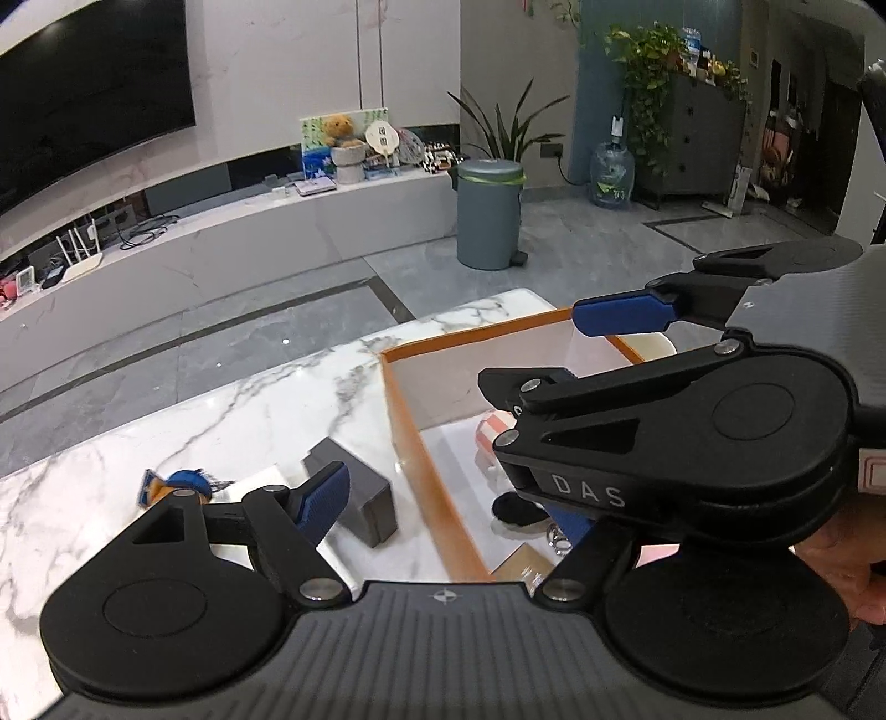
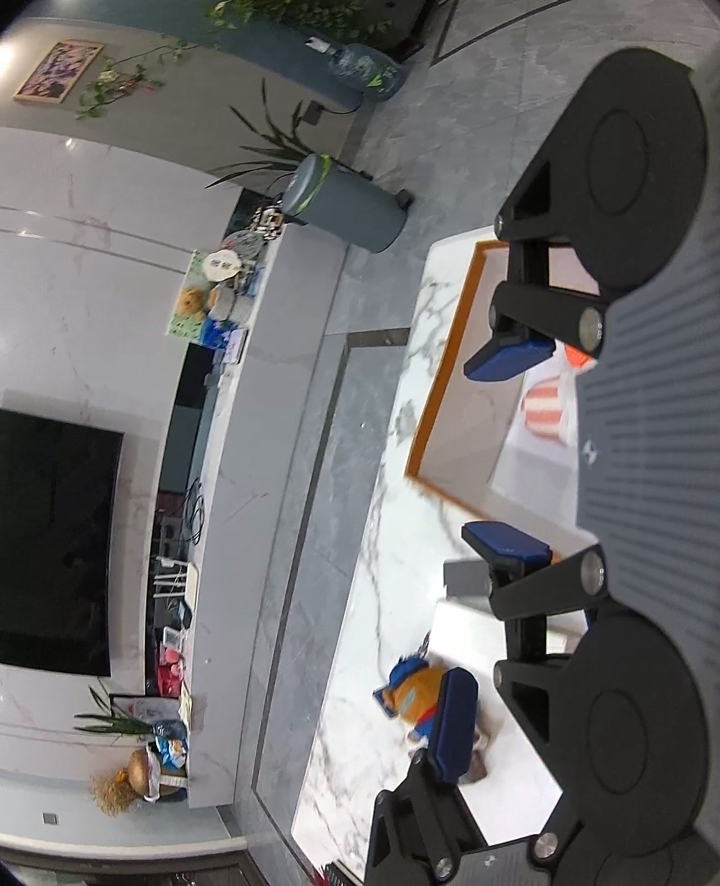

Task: Organize objects
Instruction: 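Withdraw both tools from the box back over the table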

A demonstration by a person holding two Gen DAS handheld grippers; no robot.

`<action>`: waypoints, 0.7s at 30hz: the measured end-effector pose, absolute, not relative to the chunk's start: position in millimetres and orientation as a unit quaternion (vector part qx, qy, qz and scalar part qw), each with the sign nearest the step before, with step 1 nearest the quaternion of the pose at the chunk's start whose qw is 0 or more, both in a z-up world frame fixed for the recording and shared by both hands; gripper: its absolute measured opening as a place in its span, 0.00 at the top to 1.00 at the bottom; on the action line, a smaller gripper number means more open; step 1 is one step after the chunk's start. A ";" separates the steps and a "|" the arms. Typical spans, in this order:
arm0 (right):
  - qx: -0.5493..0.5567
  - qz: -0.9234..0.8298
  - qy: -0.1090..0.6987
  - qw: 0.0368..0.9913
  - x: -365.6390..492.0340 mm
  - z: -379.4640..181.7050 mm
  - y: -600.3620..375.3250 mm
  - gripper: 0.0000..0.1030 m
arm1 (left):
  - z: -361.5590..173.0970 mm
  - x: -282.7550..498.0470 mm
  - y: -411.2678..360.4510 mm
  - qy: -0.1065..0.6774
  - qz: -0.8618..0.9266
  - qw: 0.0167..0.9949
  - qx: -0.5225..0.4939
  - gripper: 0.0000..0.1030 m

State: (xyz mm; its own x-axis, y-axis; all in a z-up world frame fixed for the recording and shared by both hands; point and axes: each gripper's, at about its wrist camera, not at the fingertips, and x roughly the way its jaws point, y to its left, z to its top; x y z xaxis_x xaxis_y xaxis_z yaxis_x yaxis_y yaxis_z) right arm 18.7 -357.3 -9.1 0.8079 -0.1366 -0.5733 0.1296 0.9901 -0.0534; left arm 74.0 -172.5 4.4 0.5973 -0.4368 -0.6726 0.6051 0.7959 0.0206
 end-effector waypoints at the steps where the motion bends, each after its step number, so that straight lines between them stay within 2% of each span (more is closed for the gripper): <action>1: -0.007 -0.069 0.299 0.952 16.3 -5.9 -351.5 0.43 | 7.5 71.3 -167.5 0.335 -0.294 0.887 0.121 0.12; 11: -0.004 -0.046 0.270 0.962 -12.2 13.5 -298.7 0.42 | 8.8 46.1 -116.7 0.315 -0.281 0.904 0.066 0.12; 17: 0.000 -0.022 0.267 0.963 -22.0 4.5 -261.0 0.40 | -8.9 36.6 -78.4 0.331 -0.252 0.909 0.022 0.16; 21: -0.002 -0.013 0.268 0.963 -27.9 -12.1 -236.2 0.39 | -26.4 26.1 -62.8 0.343 -0.221 0.912 0.037 0.16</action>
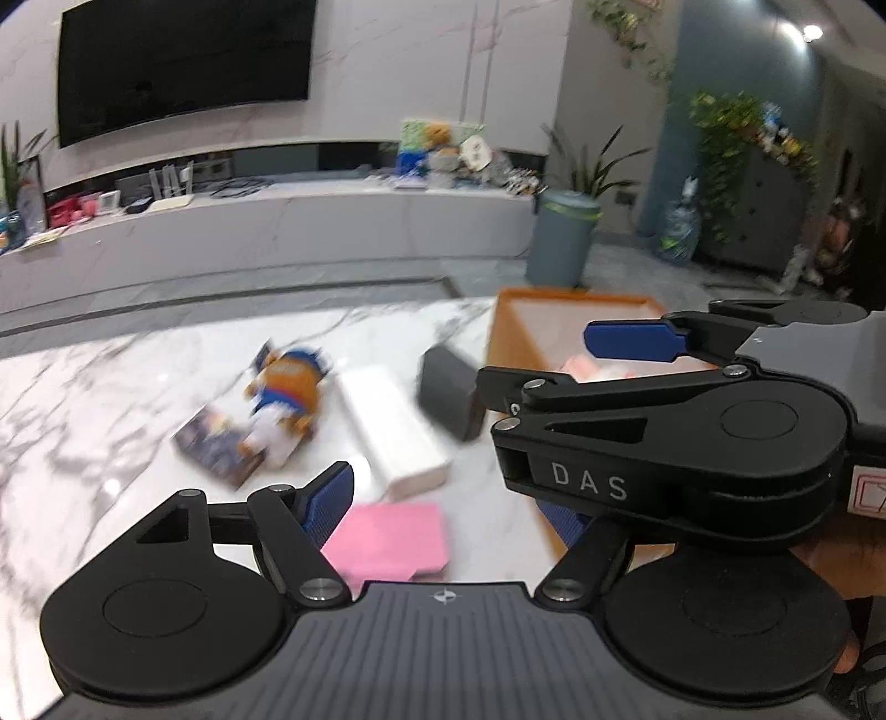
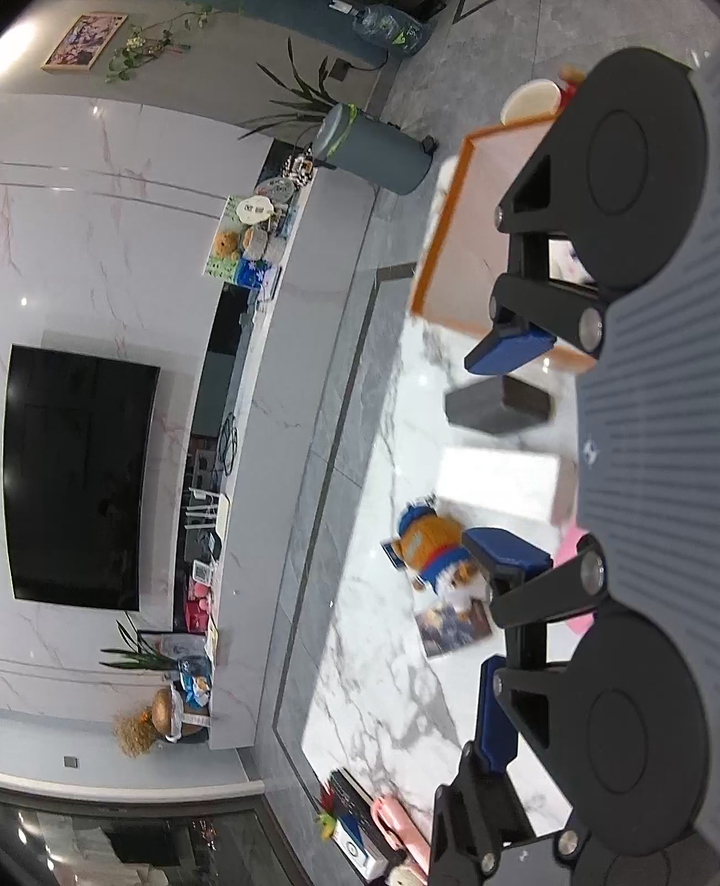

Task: Organize objects
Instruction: 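Withdraw both tools from the box back over the table, then grasp the yellow tape measure with the left tool while the right tool approaches the pink case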

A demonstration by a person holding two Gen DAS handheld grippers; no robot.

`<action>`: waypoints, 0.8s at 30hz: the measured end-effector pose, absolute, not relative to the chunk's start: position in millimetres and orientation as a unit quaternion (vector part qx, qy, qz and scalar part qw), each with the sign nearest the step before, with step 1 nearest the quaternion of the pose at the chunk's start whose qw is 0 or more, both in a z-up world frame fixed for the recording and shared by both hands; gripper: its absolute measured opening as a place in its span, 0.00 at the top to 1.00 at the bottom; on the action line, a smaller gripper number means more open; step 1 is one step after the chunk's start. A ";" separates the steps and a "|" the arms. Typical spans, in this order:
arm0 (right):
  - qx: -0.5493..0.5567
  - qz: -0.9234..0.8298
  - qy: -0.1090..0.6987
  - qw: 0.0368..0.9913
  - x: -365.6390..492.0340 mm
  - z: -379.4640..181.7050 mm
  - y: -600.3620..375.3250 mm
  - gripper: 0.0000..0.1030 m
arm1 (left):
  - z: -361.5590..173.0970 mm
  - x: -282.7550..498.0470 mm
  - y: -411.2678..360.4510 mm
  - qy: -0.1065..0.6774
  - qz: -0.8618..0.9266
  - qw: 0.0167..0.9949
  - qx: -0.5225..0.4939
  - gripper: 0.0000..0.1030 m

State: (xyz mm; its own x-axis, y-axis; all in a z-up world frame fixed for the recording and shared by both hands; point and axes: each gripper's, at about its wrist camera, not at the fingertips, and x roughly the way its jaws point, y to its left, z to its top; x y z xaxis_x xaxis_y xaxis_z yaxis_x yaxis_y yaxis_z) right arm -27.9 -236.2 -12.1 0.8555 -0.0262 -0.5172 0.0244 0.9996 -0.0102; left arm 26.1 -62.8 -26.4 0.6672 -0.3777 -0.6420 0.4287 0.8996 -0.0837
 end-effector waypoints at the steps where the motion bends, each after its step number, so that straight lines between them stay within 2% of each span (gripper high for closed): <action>1: 0.001 -0.010 0.270 0.963 -29.6 -18.2 -231.0 0.39 | -30.7 23.4 -60.1 0.346 -0.214 0.912 0.041 0.16; 9: 0.058 0.015 0.298 0.953 -34.5 -60.8 -203.8 0.39 | -63.6 1.5 -25.0 0.371 -0.177 0.911 0.032 0.16; 14: 0.051 0.010 0.308 0.950 -40.3 -82.4 -187.5 0.39 | -87.9 -9.7 -13.2 0.387 -0.162 0.908 0.011 0.15; 18: 0.075 0.011 0.325 0.943 -43.5 -104.1 -180.5 0.39 | -105.4 -16.2 -11.0 0.392 -0.160 0.906 0.028 0.15; 24: 0.050 0.019 0.329 0.943 -45.8 -131.0 -168.1 0.39 | -136.6 -13.7 7.9 0.419 -0.138 0.897 0.032 0.15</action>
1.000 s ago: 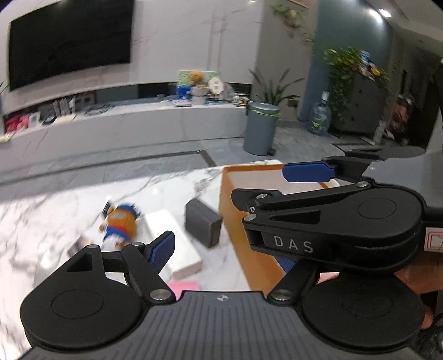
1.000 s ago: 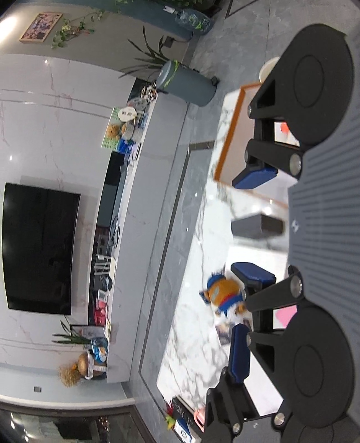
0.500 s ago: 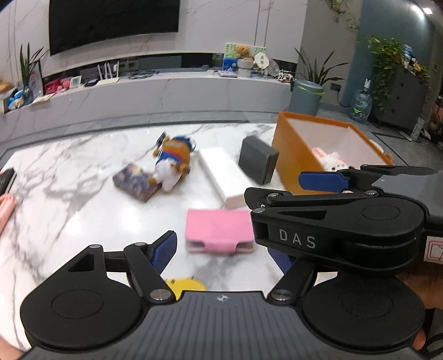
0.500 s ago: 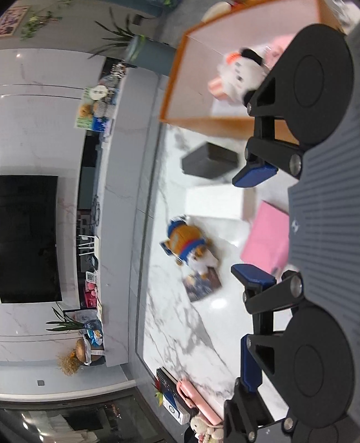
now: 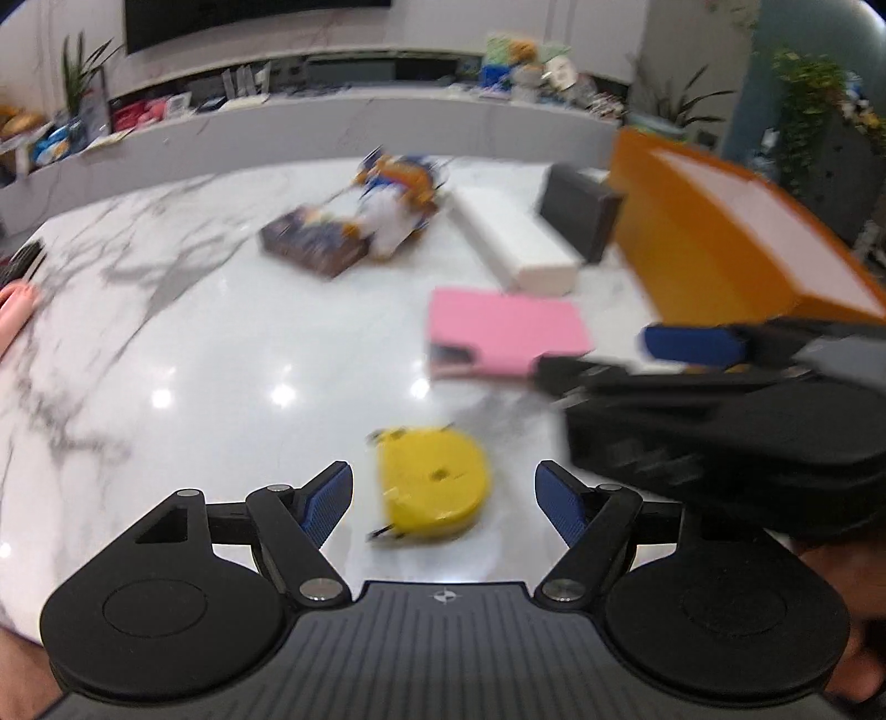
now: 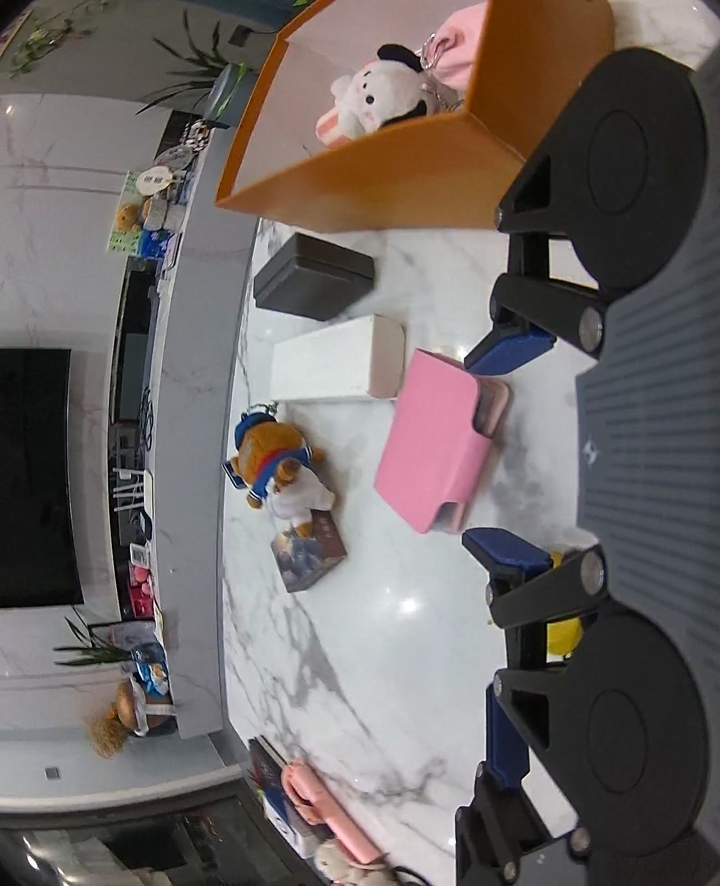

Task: Organize objects
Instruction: 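Grasp the yellow tape measure with the left tool while the right tool approaches the pink case, then close the right tool on the pink leather case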

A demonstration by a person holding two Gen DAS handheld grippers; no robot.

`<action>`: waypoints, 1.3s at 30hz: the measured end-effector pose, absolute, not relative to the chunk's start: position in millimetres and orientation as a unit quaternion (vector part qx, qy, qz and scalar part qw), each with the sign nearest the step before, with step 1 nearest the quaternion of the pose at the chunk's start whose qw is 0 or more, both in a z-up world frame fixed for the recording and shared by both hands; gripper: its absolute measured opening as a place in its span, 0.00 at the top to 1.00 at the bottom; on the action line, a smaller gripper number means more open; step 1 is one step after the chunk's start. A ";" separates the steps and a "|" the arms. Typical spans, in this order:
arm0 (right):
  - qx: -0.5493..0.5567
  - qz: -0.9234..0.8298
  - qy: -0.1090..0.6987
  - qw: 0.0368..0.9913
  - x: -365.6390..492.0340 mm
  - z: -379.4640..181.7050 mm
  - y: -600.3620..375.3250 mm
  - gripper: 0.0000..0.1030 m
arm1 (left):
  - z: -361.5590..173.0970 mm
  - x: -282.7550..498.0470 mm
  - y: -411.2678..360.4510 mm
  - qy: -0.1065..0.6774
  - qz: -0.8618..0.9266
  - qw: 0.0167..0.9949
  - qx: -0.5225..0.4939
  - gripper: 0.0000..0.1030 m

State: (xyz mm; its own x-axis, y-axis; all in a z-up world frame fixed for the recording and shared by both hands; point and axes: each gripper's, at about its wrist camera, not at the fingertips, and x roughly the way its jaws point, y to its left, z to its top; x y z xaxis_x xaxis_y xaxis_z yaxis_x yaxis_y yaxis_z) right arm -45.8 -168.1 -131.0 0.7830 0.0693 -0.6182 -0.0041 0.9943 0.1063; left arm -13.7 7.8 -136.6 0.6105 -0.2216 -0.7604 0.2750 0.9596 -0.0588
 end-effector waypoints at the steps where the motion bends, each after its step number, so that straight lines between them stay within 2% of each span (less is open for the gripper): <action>1: 0.046 0.024 0.326 0.944 -45.1 -133.7 -168.7 0.38 | -140.5 -12.7 11.2 0.422 -0.135 0.896 0.032 0.15; 7: 0.058 0.034 0.317 0.946 -28.9 -147.5 -184.3 0.32 | -159.3 -7.3 20.0 0.426 -0.150 0.892 0.025 0.13; 13: 0.057 0.042 0.312 0.947 -7.9 -153.0 -191.5 0.30 | -165.7 -0.3 6.3 0.402 -0.166 0.900 0.041 0.14; 14: 0.054 0.045 0.312 0.948 -5.0 -153.7 -191.2 0.30 | -166.3 1.2 5.5 0.399 -0.166 0.901 0.042 0.23; 15: 0.049 0.048 0.311 0.948 -2.1 -154.4 -190.4 0.30 | -166.2 2.4 5.2 0.393 -0.163 0.904 0.046 0.35; 16: 0.043 0.051 0.310 0.948 0.6 -155.2 -189.4 0.28 | -166.0 2.8 5.7 0.389 -0.167 0.905 0.048 0.40; 24: -0.017 0.073 0.320 0.944 29.6 -167.0 -178.0 0.19 | -162.3 21.9 37.9 0.405 -0.155 0.901 0.031 0.40; 25: -0.019 0.082 0.326 0.942 33.9 -167.1 -178.2 0.15 | -161.6 24.5 43.2 0.407 -0.154 0.900 0.028 0.40; 29: -0.042 0.142 0.364 0.920 51.8 -162.4 -173.5 0.13 | -160.5 31.9 57.4 0.412 -0.165 0.896 0.020 0.40; 39: -0.289 0.243 0.463 0.802 97.7 -153.6 -134.6 0.08 | -160.1 31.7 65.4 0.413 -0.186 0.891 0.005 0.40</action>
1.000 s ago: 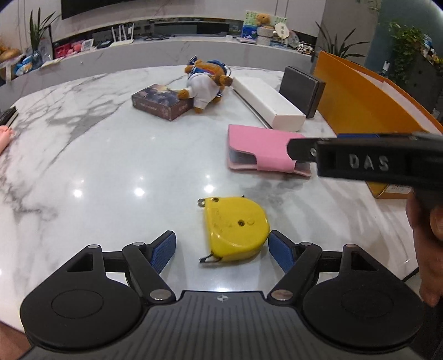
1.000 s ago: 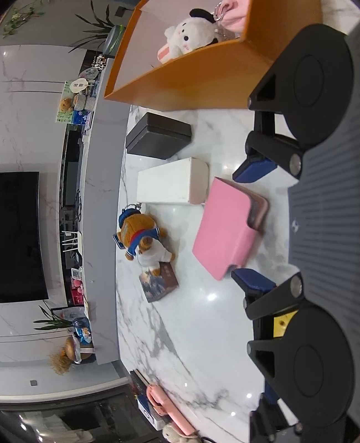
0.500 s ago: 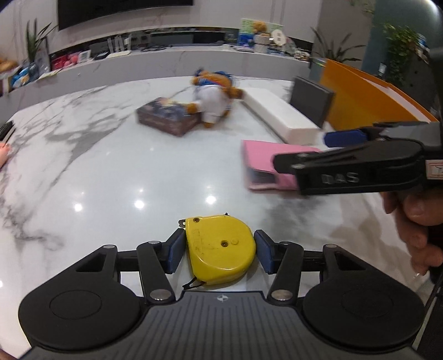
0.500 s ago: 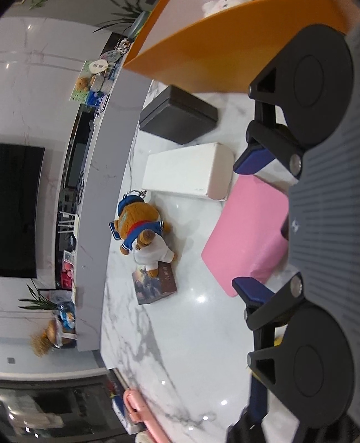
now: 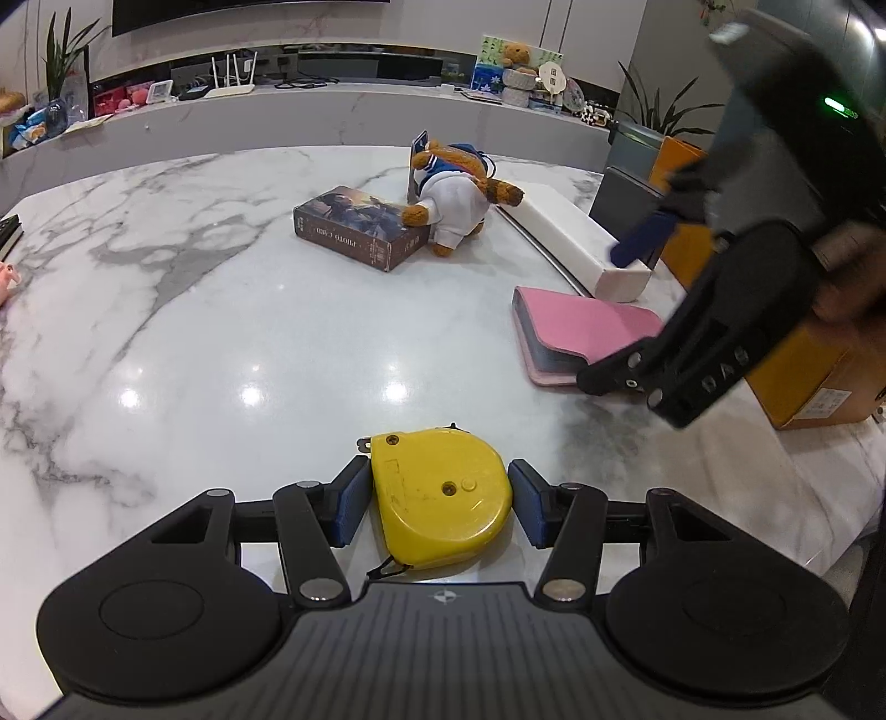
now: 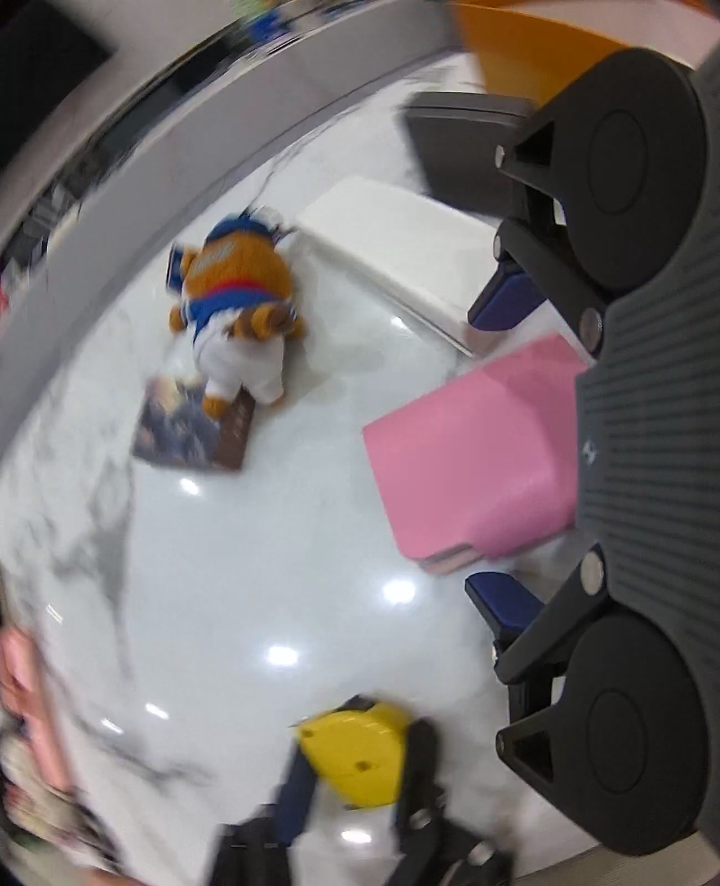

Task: Organize objects
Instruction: 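Close the right tool on the pink leather case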

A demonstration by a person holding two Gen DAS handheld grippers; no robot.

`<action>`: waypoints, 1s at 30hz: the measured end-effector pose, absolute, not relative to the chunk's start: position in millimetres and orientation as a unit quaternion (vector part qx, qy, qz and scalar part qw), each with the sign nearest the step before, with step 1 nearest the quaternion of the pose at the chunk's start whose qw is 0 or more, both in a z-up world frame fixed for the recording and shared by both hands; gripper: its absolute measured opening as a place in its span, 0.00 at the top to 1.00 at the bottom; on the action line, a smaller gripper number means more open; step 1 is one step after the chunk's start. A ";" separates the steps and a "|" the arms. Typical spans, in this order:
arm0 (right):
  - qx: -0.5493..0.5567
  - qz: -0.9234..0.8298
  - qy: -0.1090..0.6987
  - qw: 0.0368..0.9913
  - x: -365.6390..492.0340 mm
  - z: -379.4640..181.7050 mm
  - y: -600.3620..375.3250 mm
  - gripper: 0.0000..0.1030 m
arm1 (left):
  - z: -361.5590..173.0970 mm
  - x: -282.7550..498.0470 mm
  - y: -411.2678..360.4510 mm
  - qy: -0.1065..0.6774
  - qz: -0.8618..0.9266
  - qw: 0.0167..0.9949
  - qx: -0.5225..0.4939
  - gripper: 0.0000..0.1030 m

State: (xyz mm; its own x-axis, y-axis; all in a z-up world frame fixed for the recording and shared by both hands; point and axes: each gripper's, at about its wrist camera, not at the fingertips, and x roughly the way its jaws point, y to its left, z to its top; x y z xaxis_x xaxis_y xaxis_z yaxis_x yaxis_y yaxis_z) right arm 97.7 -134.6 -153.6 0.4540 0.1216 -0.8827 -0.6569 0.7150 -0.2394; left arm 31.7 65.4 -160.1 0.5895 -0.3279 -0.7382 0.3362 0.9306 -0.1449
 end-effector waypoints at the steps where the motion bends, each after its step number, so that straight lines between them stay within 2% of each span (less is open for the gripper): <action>1: -0.301 0.263 0.468 0.788 104.9 -154.5 -134.3 0.08 | -160.1 31.7 65.8 0.413 -0.187 0.891 0.003 0.40; 6: -0.323 0.331 0.514 0.722 137.1 -157.8 -132.4 0.07 | -159.6 28.9 68.7 0.415 -0.190 0.890 0.001 0.40; 9: -0.310 0.349 0.558 0.686 150.8 -163.8 -128.8 0.12 | -159.4 28.1 69.3 0.416 -0.191 0.889 0.000 0.40; 11: -0.327 0.355 0.563 0.671 150.8 -171.0 -125.3 0.11 | -159.1 28.1 69.1 0.416 -0.190 0.889 -0.001 0.40; 12: -0.324 0.358 0.565 0.669 150.7 -171.9 -125.3 0.11 | -159.1 27.9 69.0 0.416 -0.190 0.889 -0.001 0.40; 15: -0.299 0.352 0.582 0.670 152.4 -170.0 -129.1 0.19 | -158.9 28.0 69.7 0.416 -0.191 0.889 -0.005 0.40; 28: -0.261 0.311 0.613 0.677 124.5 -172.5 -145.9 0.17 | -157.5 20.2 72.9 0.422 -0.195 0.885 -0.022 0.40; 30: -0.258 0.310 0.612 0.680 120.9 -172.4 -148.6 0.16 | -157.2 18.4 70.9 0.424 -0.193 0.885 -0.012 0.35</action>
State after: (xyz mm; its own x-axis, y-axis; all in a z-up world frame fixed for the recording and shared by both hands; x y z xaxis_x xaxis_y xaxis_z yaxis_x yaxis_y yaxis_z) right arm 120.9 -148.6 -172.4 0.0582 0.1050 -0.9928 -0.7376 0.6747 0.0281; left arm 18.4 70.9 -157.2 0.5659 -0.3509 -0.7461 0.3306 0.9256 -0.1845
